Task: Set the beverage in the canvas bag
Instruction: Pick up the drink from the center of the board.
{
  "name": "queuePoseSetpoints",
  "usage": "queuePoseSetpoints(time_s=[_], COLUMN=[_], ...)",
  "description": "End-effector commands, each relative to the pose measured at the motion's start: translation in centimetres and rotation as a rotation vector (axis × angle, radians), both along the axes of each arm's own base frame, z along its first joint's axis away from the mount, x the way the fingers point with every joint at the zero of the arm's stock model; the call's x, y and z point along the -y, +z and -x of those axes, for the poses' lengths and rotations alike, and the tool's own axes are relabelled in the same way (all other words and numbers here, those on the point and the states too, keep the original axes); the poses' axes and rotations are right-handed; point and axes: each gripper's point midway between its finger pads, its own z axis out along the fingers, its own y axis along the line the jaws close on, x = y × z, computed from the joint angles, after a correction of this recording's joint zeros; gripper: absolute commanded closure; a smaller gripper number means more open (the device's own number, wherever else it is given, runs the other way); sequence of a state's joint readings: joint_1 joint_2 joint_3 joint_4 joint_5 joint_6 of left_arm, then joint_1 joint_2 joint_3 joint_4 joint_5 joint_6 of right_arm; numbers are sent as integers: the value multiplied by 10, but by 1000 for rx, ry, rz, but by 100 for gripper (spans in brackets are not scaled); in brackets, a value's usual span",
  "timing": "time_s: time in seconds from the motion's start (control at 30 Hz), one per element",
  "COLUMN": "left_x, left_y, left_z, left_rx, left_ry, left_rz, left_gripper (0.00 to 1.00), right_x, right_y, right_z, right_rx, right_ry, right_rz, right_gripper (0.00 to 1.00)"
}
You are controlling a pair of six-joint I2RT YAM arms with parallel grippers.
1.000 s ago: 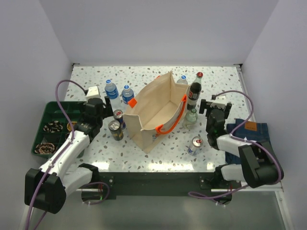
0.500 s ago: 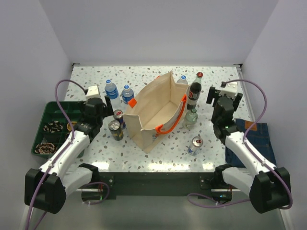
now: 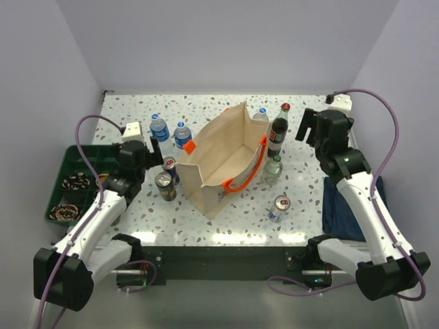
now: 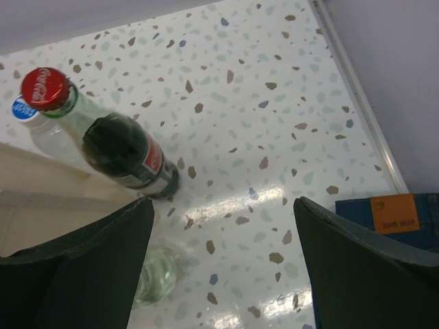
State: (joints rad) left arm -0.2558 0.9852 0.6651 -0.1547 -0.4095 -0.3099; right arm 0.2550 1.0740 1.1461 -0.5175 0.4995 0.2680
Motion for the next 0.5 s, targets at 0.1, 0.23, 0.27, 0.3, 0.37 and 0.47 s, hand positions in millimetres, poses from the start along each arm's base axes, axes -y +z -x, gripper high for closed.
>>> queuePoseSetpoints(time_s=[0.1, 0.23, 0.27, 0.3, 0.37, 0.47], left_x=[7, 9, 9, 9, 9, 9], left_y=[18, 18, 18, 19, 18, 16], left_z=[-6, -5, -4, -4, -3, -2], left_rx=[63, 65, 65, 67, 65, 62], left_ry=[-40, -46, -48, -48, -48, -48], left_rz=[17, 24, 24, 25, 24, 26], left_gripper=[0, 0, 0, 0, 0, 0], right_x=[-40, -57, -60, -68, -73, -80], right_y=[36, 35, 34, 32, 32, 30], right_z=[-1, -14, -17, -20, -26, -38], right_rx=[-33, -55, -57, -64, -60, -58], right_ry=[148, 196, 207, 227, 243, 259], right_rz=[-165, -217, -228, -254, -273, -290], right_gripper=[14, 14, 14, 14, 14, 15])
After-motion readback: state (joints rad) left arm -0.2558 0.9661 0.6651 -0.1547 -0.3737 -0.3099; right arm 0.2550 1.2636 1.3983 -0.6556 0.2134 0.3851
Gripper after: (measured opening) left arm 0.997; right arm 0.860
